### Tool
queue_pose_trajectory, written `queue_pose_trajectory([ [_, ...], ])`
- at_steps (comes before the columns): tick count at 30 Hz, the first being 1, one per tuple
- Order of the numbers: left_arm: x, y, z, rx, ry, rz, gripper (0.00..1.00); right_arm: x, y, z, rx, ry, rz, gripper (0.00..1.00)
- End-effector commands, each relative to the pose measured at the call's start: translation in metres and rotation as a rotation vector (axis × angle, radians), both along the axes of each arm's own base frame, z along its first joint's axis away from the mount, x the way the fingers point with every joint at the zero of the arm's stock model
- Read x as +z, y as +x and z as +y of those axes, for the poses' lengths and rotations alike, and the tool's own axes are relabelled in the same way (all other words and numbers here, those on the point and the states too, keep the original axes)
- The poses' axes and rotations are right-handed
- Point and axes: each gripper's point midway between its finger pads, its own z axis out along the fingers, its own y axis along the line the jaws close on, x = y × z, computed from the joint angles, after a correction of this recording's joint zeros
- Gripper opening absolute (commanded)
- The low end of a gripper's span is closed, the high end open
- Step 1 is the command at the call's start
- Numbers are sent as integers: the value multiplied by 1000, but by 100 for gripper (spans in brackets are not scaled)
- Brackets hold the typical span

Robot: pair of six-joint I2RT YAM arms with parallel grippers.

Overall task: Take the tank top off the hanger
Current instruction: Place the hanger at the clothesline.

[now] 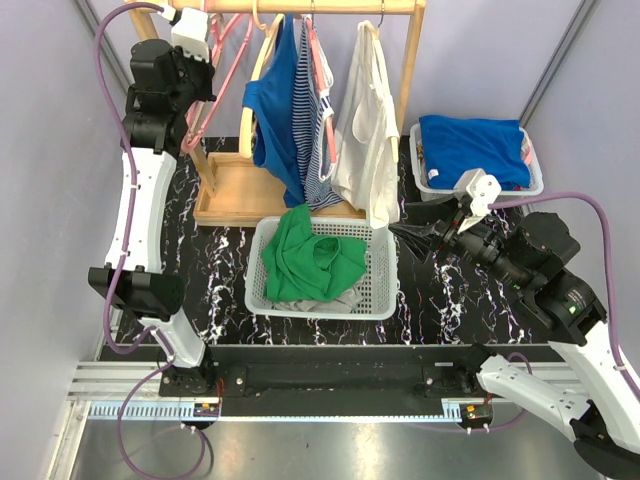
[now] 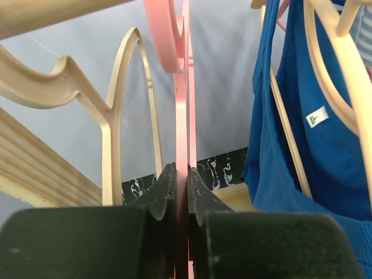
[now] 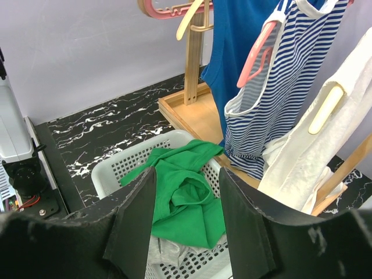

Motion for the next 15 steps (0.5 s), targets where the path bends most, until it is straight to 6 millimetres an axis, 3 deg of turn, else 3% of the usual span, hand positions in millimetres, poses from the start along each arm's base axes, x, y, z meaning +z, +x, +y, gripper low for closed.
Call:
queue_pose_trajectory([
  [1,16,-3,10,35,19,-36,0,10,-2,1,8,31,-25,55],
  [8,4,-15,16,58,35,1,0,11,-2,0,4,33,-25,55],
  [9,9,-22,16,57,33,-13,0,11,-2,0,5,32,-26,55],
  [12,0,-37,18,57,27,2,0,10,0,0,-3,29,-25,56],
  [15,2,-57,17,46,14,-2,26,9,1,0,-6,27,-22,58],
])
